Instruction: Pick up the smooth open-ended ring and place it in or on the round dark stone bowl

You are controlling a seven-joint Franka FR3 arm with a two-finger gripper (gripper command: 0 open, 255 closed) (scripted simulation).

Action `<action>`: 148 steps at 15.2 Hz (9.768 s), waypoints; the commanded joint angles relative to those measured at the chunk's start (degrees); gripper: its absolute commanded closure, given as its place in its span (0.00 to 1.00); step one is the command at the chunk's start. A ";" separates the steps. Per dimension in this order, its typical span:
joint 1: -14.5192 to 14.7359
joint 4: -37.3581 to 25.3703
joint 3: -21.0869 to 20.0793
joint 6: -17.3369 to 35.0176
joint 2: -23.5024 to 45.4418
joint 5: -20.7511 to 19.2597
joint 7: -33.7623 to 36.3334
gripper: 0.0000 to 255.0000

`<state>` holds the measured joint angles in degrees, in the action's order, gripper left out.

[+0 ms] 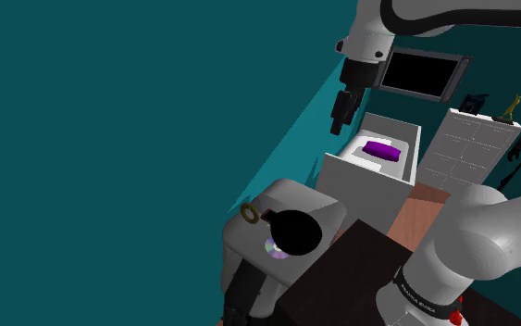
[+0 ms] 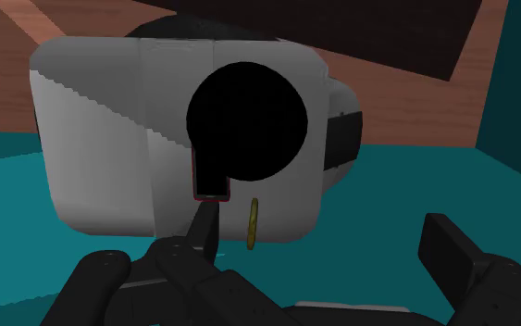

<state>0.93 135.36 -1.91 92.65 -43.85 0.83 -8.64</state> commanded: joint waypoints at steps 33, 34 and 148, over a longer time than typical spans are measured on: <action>-0.89 -14.54 -0.34 43.97 64.63 -0.54 3.01 0.00; -0.87 -16.19 -0.29 44.42 66.91 -0.56 3.08 0.00; -4.94 14.17 2.34 55.49 49.16 0.56 -3.70 0.00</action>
<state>-4.01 149.63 0.41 149.44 6.48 1.45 -12.39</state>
